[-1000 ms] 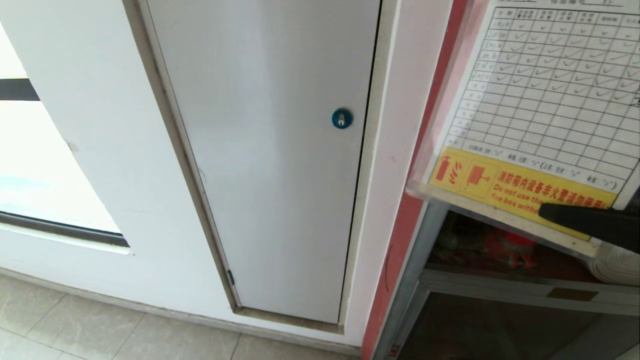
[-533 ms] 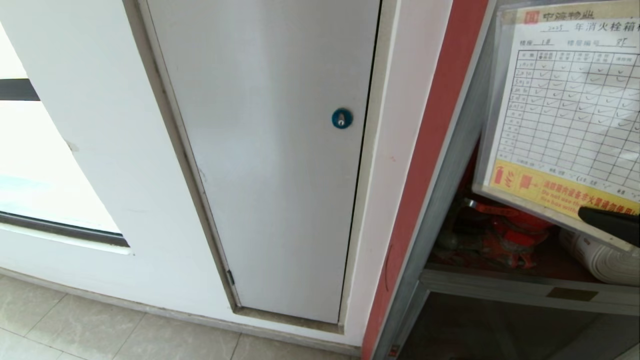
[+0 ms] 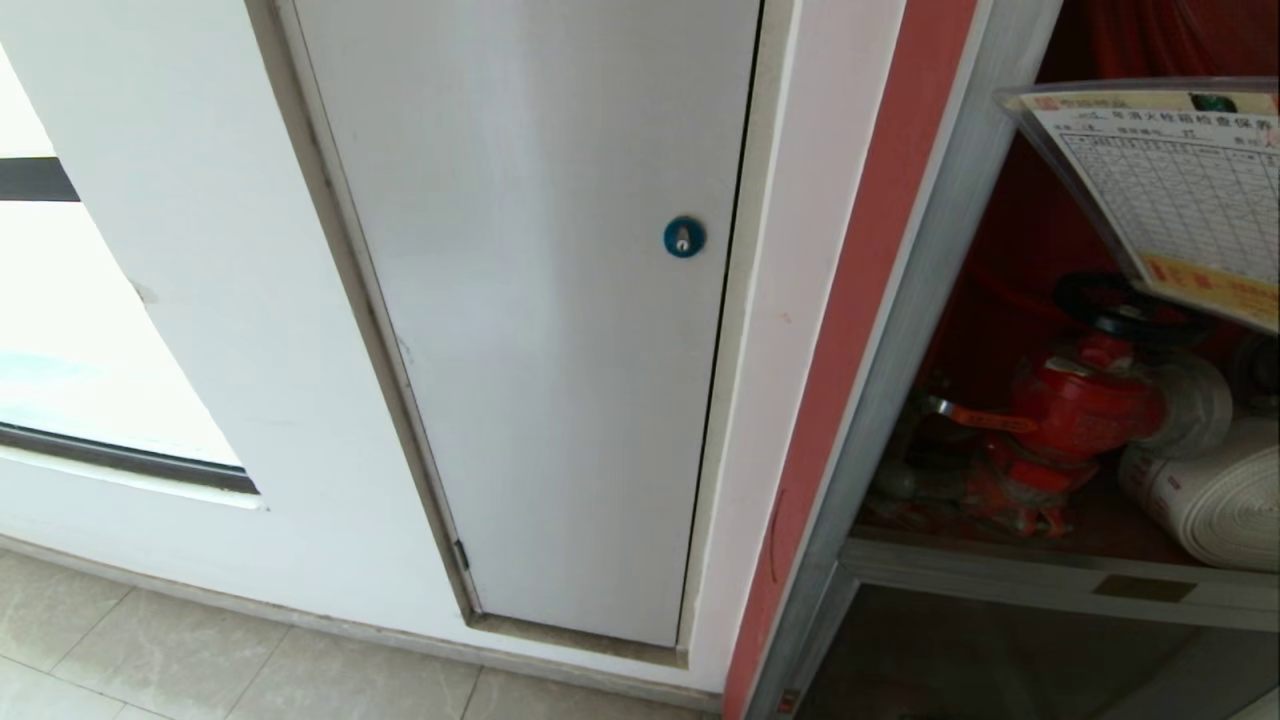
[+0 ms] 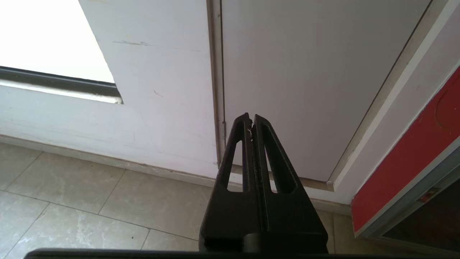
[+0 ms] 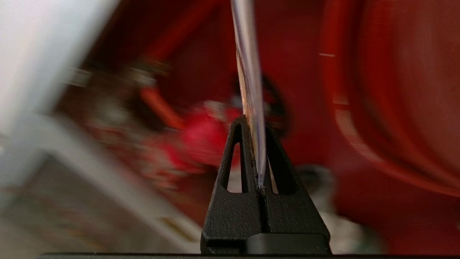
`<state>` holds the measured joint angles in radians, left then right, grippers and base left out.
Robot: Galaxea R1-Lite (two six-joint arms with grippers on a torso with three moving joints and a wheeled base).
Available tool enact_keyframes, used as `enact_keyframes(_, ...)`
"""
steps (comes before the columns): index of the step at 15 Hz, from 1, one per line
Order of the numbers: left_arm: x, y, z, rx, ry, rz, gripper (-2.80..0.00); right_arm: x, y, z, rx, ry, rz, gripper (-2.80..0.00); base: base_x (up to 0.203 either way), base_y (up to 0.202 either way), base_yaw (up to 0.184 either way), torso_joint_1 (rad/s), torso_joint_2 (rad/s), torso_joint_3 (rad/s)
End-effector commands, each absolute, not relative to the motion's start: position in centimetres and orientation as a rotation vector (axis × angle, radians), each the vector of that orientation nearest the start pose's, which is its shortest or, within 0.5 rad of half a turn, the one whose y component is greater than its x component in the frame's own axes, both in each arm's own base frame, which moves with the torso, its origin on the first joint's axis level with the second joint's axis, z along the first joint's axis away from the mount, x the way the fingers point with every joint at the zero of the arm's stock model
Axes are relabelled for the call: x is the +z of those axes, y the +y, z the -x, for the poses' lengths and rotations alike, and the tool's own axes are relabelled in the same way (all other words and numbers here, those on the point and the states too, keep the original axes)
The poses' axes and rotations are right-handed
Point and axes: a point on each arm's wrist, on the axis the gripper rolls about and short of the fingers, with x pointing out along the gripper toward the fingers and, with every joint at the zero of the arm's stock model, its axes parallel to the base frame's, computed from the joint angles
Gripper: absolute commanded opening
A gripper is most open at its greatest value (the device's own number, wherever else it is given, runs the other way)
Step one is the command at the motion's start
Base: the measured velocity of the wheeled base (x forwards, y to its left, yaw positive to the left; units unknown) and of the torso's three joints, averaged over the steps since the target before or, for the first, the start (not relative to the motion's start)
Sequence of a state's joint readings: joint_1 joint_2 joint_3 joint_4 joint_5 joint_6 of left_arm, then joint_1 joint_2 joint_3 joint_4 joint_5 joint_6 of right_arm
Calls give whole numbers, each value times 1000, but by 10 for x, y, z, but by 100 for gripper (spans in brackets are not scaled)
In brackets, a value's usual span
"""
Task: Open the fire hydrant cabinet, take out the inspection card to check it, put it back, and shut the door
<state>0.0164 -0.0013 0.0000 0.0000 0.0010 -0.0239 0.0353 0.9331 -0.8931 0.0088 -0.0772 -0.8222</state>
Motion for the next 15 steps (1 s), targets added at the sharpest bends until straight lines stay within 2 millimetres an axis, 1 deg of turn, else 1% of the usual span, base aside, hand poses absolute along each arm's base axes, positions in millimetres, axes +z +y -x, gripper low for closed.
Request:
enact_keyframes(1, 75, 0, 23, 18, 0, 25, -280, 313, -12, -112, -146, 96, 931, -280, 0, 0, 0, 0, 0, 0)
enact_keyframes(3, 75, 0, 23, 18, 0, 25, -280, 319, -23, -118, -236, 112, 1025, -280, 0, 0, 0, 0, 0, 0)
enact_keyframes(4, 75, 0, 23, 18, 0, 25, -280, 320, -26, -118, -250, 116, 1048, -280, 0, 0, 0, 0, 0, 0)
enact_keyframes(9, 75, 0, 23, 18, 0, 25, -280, 319, -42, -123, -325, 211, 1171, -280, 0, 0, 0, 0, 0, 0)
enact_keyframes(13, 75, 0, 23, 18, 0, 25, -280, 315, -59, -137, -316, 300, 1299, -280, 0, 0, 0, 0, 0, 0)
enact_keyframes(15, 75, 0, 23, 18, 0, 25, -280, 314, -69, -151, -293, 347, 1365, -280, 0, 0, 0, 0, 0, 0)
